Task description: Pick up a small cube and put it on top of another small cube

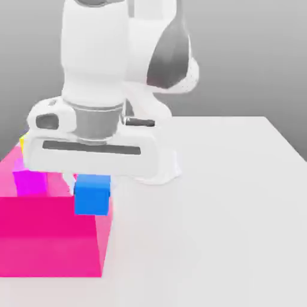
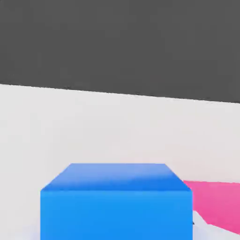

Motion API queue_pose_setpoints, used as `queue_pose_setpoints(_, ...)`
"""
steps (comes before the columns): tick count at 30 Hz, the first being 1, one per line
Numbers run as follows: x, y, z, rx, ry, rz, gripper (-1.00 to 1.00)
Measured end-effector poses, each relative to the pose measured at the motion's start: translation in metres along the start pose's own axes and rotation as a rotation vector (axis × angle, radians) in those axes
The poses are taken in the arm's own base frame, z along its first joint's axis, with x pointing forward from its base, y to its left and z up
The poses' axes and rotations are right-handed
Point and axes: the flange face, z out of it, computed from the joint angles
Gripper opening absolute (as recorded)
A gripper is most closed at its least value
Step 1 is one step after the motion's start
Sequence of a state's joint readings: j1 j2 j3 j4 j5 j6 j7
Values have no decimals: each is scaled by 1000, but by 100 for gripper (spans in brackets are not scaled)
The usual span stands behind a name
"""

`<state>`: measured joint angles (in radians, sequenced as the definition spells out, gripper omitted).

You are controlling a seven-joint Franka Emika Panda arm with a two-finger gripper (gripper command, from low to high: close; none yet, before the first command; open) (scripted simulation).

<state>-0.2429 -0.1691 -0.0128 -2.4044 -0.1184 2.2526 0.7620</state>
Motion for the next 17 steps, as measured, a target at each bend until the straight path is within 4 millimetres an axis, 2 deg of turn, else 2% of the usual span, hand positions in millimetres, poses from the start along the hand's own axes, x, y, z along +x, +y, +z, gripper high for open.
queue_pose_setpoints(8, 51, 95, -73, 69, -81, 602, -100)
queue_pose_setpoints(10, 54, 111, -62, 42, -90, 675, -100)
queue_pose_setpoints(13, 52, 113, -20, 34, -93, 697, -100)
queue_pose_setpoints(14, 51, 113, -10, 33, -93, 698, 100)
queue_pose_setpoints(17, 51, 113, -10, 33, -93, 698, 100)
